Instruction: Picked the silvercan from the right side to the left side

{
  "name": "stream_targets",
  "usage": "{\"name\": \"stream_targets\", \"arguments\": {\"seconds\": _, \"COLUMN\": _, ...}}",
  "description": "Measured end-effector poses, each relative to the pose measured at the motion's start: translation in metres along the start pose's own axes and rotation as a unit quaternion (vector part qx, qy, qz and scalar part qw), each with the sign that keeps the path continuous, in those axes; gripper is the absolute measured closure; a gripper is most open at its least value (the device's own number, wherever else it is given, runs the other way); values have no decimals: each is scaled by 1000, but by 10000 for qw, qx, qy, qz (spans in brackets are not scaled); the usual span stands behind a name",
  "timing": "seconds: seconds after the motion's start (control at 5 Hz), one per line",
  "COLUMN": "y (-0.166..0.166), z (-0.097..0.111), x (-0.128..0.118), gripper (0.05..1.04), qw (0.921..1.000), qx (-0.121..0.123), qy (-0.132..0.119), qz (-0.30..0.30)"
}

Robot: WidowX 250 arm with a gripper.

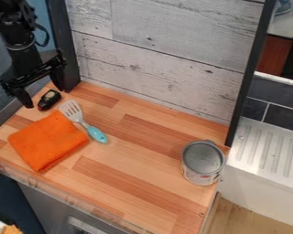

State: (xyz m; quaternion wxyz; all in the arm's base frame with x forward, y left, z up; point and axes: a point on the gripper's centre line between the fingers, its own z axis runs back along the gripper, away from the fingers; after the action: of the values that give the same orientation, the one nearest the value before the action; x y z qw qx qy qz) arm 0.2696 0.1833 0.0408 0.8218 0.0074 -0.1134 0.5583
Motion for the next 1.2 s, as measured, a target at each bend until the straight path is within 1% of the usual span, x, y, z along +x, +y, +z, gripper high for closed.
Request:
{"name": "stream_targets", "arguments": {"seconds": 0.2, "y": 3, "z": -9, "x": -6, "gripper": 83, "qw": 9999, "qx": 79, "qy": 142, "qz": 38}}
{"name": "stream_targets", "arguments": {"seconds": 0.4, "y": -8, "z": -12, "x": -29, "gripper": 83, "qw": 9996, "qx": 5, "qy": 279, "qz": -52}}
{"name": "stream_targets", "arguments": {"seconds": 0.6, "y": -21, "z": -8, "x": -46, "gripper": 83, "qw": 9988, "qx": -207, "qy": 343, "qz": -277}}
{"name": "stream_targets", "arguments": {"seconds": 0.8, "y": -37, "z": -11, "x": -81, "gripper": 83, "qw": 9974, "qx": -325, "qy": 421, "qz": -487}}
{"name": "stream_targets", "arguments": {"seconds": 1.0, "y": -61, "z": -9, "x": -122, "gripper": 83, "qw": 9946, "qx": -439, "qy": 532, "qz": -777}}
{"name": "stream_targets", "arguments": {"seconds": 1.2, "y": -79, "z": -6, "x": -171, "gripper": 83, "qw": 9919, "qx": -548, "qy": 583, "qz": -983}}
